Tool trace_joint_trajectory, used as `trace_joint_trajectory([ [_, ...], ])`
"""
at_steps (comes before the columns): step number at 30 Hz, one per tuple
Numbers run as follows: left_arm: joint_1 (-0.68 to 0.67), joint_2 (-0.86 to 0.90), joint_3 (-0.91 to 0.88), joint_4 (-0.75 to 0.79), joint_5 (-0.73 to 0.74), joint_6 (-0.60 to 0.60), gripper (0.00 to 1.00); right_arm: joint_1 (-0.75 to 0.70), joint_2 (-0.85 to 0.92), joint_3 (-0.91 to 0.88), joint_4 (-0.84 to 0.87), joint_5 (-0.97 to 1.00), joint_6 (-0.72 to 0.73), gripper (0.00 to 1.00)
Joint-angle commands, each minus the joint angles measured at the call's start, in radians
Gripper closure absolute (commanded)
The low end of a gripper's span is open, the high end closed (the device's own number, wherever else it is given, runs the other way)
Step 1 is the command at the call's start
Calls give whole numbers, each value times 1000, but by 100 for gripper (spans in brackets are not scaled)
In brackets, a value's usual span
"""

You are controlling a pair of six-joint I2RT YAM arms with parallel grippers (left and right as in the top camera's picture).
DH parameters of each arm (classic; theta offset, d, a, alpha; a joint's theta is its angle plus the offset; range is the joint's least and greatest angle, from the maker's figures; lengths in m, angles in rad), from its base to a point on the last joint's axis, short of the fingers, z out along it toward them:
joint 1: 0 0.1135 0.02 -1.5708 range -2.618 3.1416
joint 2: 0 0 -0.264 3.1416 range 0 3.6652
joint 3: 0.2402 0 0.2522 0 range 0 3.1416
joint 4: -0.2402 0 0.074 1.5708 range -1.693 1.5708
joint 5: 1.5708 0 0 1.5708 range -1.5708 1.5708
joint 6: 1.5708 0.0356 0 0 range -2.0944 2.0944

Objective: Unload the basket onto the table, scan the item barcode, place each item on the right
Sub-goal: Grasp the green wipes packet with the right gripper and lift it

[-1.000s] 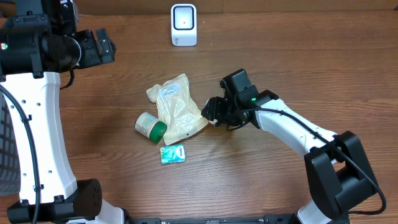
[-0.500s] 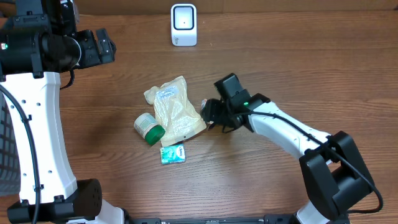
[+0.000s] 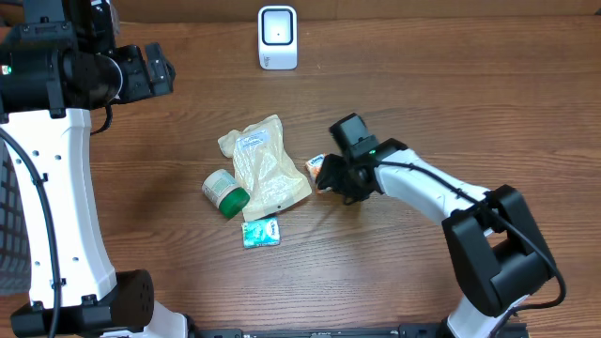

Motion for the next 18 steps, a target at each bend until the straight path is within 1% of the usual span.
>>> trace_joint_trajectory([
  [1,-2,3,9,4,-10,-11,0,-88,-10,35,-65,52,-27,41],
  [3,-2,3,9,4,-10,-11,0,-164,-18,40,-112,58,-87,38],
  [5,-2,3,9,4,-10,-11,0,-205,-18,40,-119,58,-126,36],
  [7,-2,3,9,4,-10,-11,0,-243,-18,40,-119,57,-177,31],
  [8,-2,3,9,4,-10,-11,0,-279,-18,40,-110,42,-246,25],
  [9,-2,3,9,4,-10,-11,0,-306,-18,41,-95,-10,-328,23],
  [12,-2,3,9,4,-10,-11,0,-340,-19,45,-84,-124,-507,23],
  [14,-2,3,9,4,-10,-11,0,-345,-19,50,-98,-166,-606,23],
  [16,-2,3,9,4,-10,-11,0,-345,-19,67,-134,-167,-645,23],
  [18,-2,3,9,4,-10,-11,0,-349,-21,95,-171,-143,-629,23],
])
